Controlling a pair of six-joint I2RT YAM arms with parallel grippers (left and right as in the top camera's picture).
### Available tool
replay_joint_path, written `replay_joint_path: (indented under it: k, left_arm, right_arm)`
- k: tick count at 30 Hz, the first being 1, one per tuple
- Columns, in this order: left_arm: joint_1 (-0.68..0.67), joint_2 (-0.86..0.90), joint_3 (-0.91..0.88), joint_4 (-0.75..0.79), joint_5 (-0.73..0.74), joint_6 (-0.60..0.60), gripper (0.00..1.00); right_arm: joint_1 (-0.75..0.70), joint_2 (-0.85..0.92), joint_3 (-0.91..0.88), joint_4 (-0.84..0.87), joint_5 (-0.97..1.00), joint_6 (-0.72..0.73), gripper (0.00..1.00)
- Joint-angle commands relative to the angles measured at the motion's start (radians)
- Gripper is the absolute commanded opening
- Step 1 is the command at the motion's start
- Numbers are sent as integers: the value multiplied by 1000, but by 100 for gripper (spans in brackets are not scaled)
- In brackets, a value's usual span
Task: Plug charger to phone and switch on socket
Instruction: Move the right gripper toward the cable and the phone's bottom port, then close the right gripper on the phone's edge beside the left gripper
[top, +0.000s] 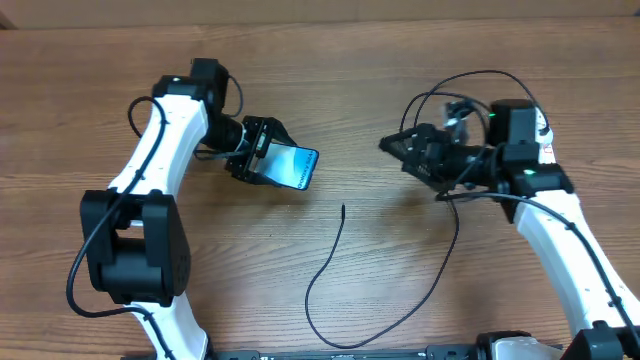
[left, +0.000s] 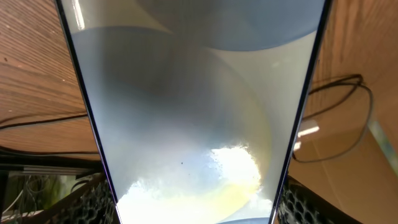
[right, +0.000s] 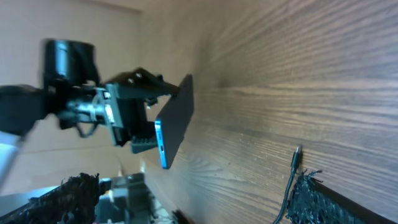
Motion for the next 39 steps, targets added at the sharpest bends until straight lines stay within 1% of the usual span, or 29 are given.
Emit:
replay_joint_path:
  k: [1,4,9,15,25,36,39]
  left_arm:
    - [-29,-38,21,14,-11,-82,4]
    - [-48,-38,21,15,-11,-132,4]
    - [-63,-38,21,17,-10,-175,4]
    - [-84,-38,21,18,-7,-220,4]
    - [-132,-38,21,77,-12,-222,4]
    - [-145,-38,21,84,-10,-227,4]
    - [-158,-38,21,92,-9,-245,5]
  right_arm:
    - [77,3,12,24,167,87,100]
    - [146,3,12,63,229,120,100]
    - [211,8,12,72,302,153,100]
    - [260,40,12,107,306,153,100]
    - [304,138,12,160,272,152,100]
    - [336,140,12,163,276,149,100]
    - [346,141,12,163,279,149,100]
